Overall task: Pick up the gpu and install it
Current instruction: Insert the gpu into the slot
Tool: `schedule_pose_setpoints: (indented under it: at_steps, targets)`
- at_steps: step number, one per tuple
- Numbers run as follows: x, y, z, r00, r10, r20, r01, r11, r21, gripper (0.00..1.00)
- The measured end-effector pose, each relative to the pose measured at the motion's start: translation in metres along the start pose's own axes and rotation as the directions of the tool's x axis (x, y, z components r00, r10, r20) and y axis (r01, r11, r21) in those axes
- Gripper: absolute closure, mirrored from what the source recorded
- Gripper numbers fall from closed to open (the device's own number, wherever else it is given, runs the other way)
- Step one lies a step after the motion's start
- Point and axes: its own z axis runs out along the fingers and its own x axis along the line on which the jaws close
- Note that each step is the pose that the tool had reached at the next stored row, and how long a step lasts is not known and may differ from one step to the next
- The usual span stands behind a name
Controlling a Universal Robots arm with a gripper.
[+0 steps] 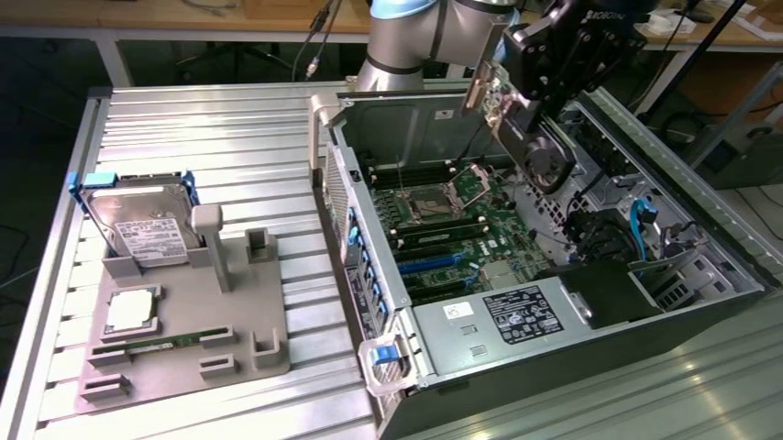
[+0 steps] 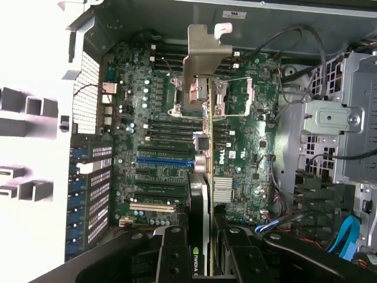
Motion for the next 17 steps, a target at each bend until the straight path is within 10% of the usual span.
schedule_pose_setpoints:
  at_steps: [17]
  targets:
    - [0.0000,0.0000,0.0000,0.9830,-0.183,-0.0079,0.183,0.9830,-0.0030,0.73]
